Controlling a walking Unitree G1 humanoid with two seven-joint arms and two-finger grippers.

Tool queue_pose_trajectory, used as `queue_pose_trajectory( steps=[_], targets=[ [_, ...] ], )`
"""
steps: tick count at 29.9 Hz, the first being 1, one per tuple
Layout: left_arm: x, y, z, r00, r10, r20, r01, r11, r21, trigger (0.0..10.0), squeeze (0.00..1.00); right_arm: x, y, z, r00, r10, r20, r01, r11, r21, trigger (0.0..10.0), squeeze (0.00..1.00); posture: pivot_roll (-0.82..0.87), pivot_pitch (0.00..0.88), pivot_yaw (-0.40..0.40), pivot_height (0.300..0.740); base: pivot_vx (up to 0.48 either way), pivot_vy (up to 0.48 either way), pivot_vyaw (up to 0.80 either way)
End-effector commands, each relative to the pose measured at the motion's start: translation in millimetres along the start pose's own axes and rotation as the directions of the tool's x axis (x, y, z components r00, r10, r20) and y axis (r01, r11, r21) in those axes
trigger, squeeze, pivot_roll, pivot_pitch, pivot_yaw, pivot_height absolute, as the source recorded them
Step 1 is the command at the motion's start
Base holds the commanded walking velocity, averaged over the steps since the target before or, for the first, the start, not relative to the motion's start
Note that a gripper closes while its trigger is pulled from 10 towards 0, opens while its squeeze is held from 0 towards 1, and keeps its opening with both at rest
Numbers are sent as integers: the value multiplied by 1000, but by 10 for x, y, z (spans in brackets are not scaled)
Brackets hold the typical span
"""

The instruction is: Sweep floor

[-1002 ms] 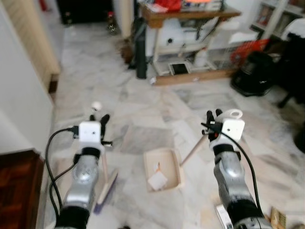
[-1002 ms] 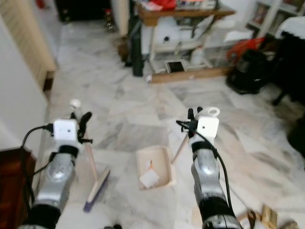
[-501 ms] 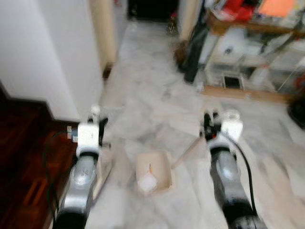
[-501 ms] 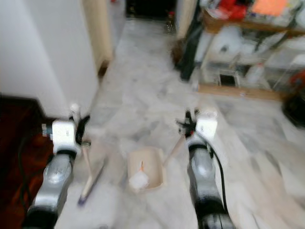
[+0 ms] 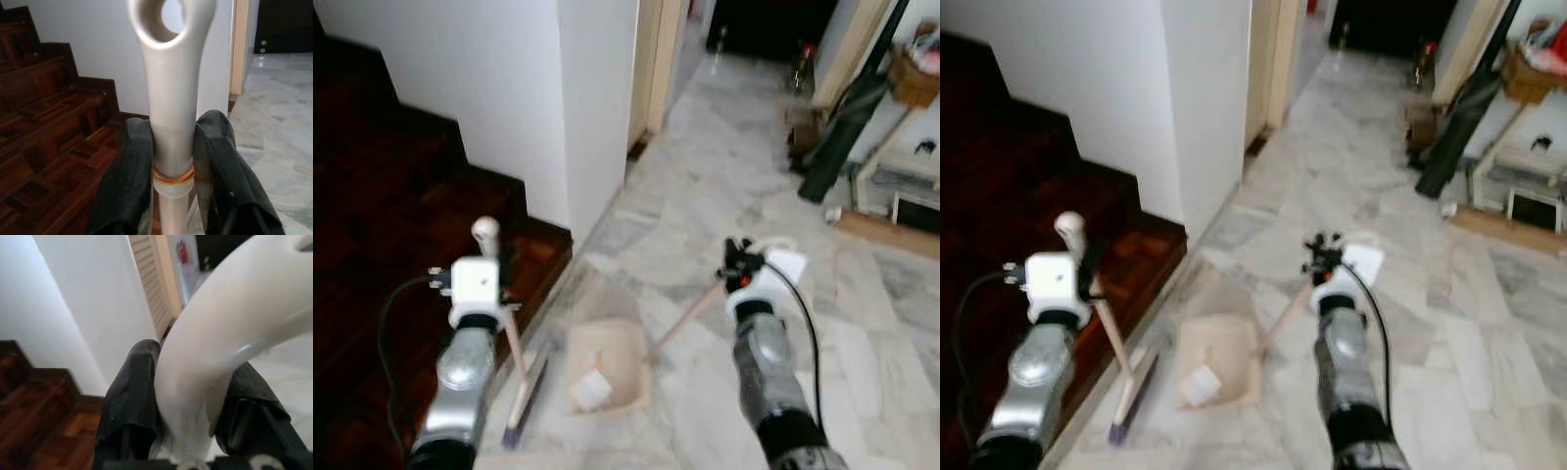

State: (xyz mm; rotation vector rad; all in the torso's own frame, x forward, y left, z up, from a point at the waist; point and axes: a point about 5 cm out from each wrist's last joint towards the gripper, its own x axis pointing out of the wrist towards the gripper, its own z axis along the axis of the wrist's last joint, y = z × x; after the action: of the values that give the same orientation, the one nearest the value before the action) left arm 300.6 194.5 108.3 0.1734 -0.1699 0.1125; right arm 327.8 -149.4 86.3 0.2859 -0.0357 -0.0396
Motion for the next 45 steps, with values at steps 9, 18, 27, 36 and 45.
queue_pose_trajectory(
  steps=[9,18,27,36,45],
  targets=[
    [54,-111,133,998,-38,56,38,999,-1,10000,0,52,-230,-12,988,-129,-86,146,958,246,10000,0,38,0,-48,740,0,0,0],
    [43,-112,120,998,-37,47,37,999,2,10000,0,64,-127,70,999,-27,-27,22,985,-170,10000,0,39,0,-48,740,0,0,0],
    [42,-115,119,998,-38,47,38,999,1,10000,0,77,-157,67,998,-48,-45,44,995,-85,10000,0,42,0,-51,740,0,0,0],
    [57,-115,112,999,-32,34,34,996,-85,10000,0,66,-85,-32,994,-47,-102,57,994,94,10000,0,46,0,-49,740,0,0,0],
    [59,-73,107,999,-12,34,14,998,-58,10000,0,72,-60,18,998,-21,-58,22,1000,16,10000,0,46,0,-50,740,0,0,0]
  ],
)
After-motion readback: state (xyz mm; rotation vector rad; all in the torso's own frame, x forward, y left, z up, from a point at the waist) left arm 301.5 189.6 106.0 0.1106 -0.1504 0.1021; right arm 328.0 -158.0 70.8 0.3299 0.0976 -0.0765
